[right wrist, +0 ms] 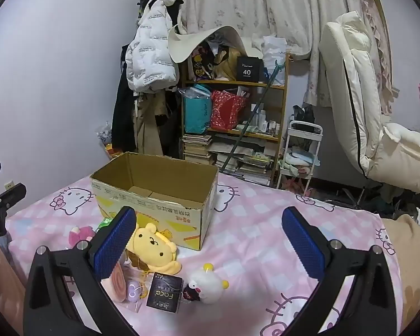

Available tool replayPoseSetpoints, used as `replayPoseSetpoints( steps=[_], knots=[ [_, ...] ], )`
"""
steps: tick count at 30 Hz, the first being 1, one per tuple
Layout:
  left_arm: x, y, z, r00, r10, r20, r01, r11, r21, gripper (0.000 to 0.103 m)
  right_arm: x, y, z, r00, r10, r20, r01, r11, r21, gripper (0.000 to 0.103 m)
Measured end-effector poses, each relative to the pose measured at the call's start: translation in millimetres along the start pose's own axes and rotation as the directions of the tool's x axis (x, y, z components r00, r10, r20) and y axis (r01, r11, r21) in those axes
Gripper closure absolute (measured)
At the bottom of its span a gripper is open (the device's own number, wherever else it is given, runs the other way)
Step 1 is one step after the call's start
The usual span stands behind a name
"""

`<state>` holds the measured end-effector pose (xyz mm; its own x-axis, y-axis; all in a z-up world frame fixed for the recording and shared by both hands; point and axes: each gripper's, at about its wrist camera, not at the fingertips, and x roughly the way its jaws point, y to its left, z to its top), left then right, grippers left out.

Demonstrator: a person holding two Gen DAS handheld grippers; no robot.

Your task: Organize soft objects

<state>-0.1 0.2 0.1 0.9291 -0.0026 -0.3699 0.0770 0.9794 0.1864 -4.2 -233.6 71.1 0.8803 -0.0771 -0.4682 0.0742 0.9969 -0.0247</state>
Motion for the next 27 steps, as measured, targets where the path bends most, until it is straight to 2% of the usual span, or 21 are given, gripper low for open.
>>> replayPoseSetpoints(
  steps=[3,5,12,27],
  knots=[
    [-4.1,2.0,-0.2,1.0,-0.008,-0.002,0.008,1.0,-0.006,0.001,1.0,0.4,0.0,1.0,0.001,-0.004,-0.001,1.0,-0.001,0.0],
    [2.1,6.5,2.9,0.999,-0.029,-0.037,0.029,1.0,-0.013,0.001,0.8,0.4,-0.4,1.0,-0.001,0.003,0.001,1.0,0.001,0.0],
    [-4.3,6.1,-2.7,1.0,-0.002,-0.01,0.002,1.0,0.011,0.001,-0.7,-4.1,1.0,1.0,-0.003,0.009,0.003,1.0,0.008,0.0],
    [5.3,-2.0,-3.7,0.999,0.008,-0.036,-0.007,1.0,0.019,0.001,-3.3,-4.5,2.1,1.0,-0.003,0.016,0.003,1.0,0.017,0.0]
  ],
)
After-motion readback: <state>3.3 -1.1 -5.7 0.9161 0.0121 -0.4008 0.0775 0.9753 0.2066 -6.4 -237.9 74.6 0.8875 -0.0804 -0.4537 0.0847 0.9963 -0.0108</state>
